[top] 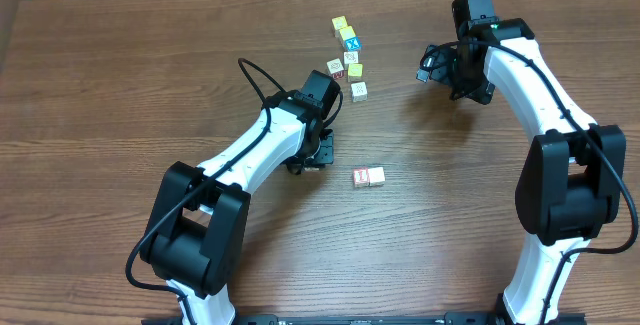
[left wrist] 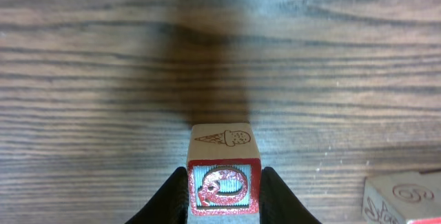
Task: Flip 5 blocks
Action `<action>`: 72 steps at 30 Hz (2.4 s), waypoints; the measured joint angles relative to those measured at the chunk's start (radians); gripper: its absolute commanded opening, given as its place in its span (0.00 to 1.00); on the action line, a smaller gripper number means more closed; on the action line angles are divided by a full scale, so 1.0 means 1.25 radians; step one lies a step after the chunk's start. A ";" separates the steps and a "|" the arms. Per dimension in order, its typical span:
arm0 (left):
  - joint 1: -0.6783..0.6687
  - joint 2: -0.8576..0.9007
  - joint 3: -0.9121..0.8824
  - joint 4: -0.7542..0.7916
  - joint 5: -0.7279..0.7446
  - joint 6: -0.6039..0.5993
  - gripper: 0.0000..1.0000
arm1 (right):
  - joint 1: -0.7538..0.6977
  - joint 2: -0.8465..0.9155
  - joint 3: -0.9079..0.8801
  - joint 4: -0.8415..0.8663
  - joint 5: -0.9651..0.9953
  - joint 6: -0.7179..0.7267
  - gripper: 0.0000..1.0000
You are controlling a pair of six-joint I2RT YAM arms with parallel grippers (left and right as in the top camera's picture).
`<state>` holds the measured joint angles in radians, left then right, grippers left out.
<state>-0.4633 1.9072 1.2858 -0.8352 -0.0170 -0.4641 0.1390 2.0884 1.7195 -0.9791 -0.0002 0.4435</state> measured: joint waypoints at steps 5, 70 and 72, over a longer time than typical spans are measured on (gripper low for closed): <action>0.000 0.000 0.000 -0.023 0.032 0.000 0.19 | 0.000 0.000 0.000 0.000 0.000 0.000 1.00; -0.037 -0.001 0.076 -0.086 0.124 -0.060 0.22 | 0.000 0.000 0.000 0.000 0.000 0.000 1.00; -0.036 -0.001 0.088 -0.083 0.099 -0.056 0.04 | 0.000 0.000 0.000 0.000 0.000 0.000 1.00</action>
<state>-0.5087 1.9060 1.3952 -0.9390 0.1074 -0.5335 0.1390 2.0884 1.7195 -0.9787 -0.0006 0.4435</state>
